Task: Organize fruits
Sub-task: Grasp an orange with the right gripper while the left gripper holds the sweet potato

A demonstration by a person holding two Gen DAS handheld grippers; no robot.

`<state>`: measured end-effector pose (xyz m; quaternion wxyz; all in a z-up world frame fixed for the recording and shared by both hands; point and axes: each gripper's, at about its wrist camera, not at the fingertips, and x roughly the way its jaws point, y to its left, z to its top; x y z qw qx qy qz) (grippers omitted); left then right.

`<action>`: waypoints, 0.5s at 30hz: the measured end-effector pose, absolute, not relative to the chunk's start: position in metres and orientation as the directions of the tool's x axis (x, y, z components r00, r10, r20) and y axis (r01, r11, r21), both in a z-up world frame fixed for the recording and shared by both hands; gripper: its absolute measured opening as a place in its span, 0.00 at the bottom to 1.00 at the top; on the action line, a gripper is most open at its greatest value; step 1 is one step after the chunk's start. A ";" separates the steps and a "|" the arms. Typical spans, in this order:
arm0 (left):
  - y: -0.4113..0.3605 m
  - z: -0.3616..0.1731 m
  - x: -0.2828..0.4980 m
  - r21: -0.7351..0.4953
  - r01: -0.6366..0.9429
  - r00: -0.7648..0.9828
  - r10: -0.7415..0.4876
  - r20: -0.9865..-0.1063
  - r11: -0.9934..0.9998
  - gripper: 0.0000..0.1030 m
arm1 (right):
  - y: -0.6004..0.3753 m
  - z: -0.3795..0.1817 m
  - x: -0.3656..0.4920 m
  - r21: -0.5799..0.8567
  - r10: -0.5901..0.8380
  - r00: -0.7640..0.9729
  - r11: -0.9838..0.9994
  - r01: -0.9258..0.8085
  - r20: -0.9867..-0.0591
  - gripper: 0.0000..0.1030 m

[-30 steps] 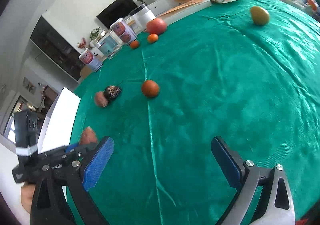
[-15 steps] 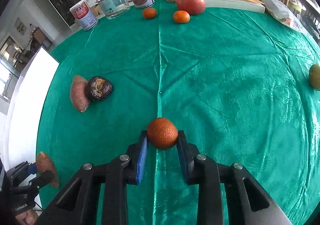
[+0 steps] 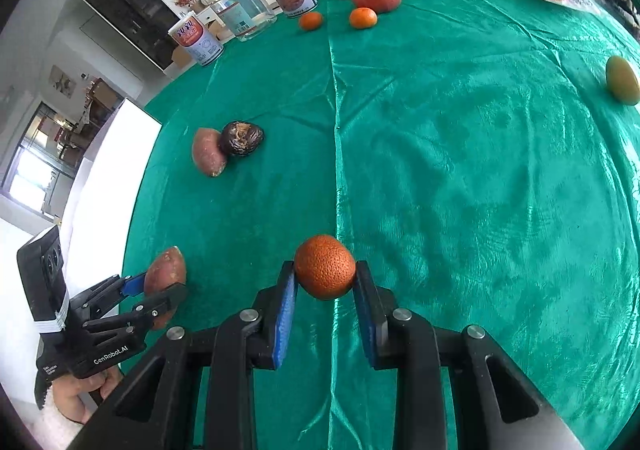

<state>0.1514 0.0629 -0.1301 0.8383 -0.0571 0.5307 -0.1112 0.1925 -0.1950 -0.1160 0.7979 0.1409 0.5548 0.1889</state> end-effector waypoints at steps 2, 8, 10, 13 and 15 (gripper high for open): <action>0.069 -0.124 0.150 -0.241 0.136 0.410 -0.276 -0.869 0.961 0.78 | -0.202 -0.113 0.187 0.470 0.485 0.318 0.873 -0.130 -0.814 0.28; 0.071 -0.121 0.150 -0.193 0.202 0.383 -0.259 -0.887 0.960 0.83 | -0.214 -0.107 0.183 0.523 0.518 0.328 0.849 -0.082 -0.790 0.28; 0.060 -0.125 0.148 -0.168 0.243 0.368 -0.251 -0.895 0.955 0.83 | -0.213 -0.106 0.182 0.514 0.510 0.328 0.854 -0.082 -0.795 0.28; 0.041 -0.132 0.144 -0.066 0.301 0.386 -0.185 -0.904 0.951 0.78 | -0.212 -0.103 0.178 0.516 0.512 0.331 0.853 -0.085 -0.792 0.28; 0.037 -0.136 0.146 -0.054 0.296 0.384 -0.170 -0.907 0.954 0.47 | -0.211 -0.101 0.174 0.514 0.513 0.332 0.853 -0.090 -0.792 0.28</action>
